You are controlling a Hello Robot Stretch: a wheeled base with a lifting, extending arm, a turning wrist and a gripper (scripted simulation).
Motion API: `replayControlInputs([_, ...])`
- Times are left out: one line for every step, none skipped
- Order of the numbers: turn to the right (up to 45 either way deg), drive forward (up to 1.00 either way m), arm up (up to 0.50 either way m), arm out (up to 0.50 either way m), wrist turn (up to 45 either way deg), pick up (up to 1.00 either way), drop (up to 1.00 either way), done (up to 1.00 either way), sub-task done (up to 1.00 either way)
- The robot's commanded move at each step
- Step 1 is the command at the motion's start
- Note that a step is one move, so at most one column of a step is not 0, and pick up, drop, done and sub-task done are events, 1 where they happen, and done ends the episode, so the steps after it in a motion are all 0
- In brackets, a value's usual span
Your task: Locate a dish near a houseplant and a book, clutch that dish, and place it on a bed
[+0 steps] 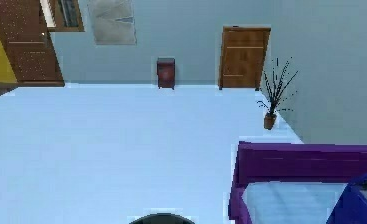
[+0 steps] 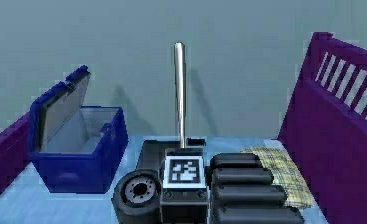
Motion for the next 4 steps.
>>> replayControlInputs([39.0,0.0,0.0,0.0,0.0,0.0,0.0,0.0,0.0])
replayControlInputs([-45.0,0.0,0.0,0.0,0.0,0.0,0.0,0.0,0.0])
replayControlInputs([-27.0,0.0,0.0,0.0,0.0,0.0,0.0,0.0,0.0])
replayControlInputs([45.0,0.0,0.0,0.0,0.0,0.0,0.0,0.0,0.0])
